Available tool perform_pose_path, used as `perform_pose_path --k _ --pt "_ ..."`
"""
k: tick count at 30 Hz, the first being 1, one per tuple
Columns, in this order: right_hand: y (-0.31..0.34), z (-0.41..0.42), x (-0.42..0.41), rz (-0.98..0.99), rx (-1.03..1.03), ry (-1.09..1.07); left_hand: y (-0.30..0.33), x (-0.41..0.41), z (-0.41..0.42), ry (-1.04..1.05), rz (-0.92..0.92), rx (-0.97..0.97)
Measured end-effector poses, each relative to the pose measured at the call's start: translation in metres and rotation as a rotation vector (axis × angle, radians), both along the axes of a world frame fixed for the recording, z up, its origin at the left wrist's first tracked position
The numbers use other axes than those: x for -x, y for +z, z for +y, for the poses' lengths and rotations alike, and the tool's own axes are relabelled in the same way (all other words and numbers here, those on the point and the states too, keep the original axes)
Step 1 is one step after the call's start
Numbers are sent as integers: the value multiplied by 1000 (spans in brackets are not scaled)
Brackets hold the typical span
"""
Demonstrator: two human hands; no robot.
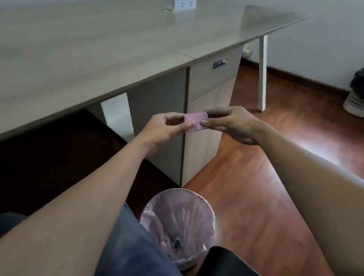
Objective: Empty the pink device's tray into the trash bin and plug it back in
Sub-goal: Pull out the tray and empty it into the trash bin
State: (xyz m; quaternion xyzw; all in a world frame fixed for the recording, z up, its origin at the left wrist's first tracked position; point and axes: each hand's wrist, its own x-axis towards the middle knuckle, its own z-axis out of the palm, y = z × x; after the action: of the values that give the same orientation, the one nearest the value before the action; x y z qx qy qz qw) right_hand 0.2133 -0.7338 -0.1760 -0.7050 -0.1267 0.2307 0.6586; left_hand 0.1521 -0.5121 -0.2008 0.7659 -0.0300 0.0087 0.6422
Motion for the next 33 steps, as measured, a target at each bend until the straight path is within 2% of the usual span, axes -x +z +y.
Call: perform_pose_path --k 7,14,16,18,23,33 --pt "-97 25 12 194 69 41 -103 11 14 84 249 126" --pt "-140 18 30 339 65 31 -132 20 11 89 502 162" --pt "-204 46 39 490 146 137 -194 36 26 103 698 205" --pt "-212 45 46 510 215 142 -205 43 27 155 766 183" --pt "-206 49 43 606 122 51 -201 34 19 241 786 309" --pt "-200 58 37 767 118 -32 -203 22 15 371 853 253"
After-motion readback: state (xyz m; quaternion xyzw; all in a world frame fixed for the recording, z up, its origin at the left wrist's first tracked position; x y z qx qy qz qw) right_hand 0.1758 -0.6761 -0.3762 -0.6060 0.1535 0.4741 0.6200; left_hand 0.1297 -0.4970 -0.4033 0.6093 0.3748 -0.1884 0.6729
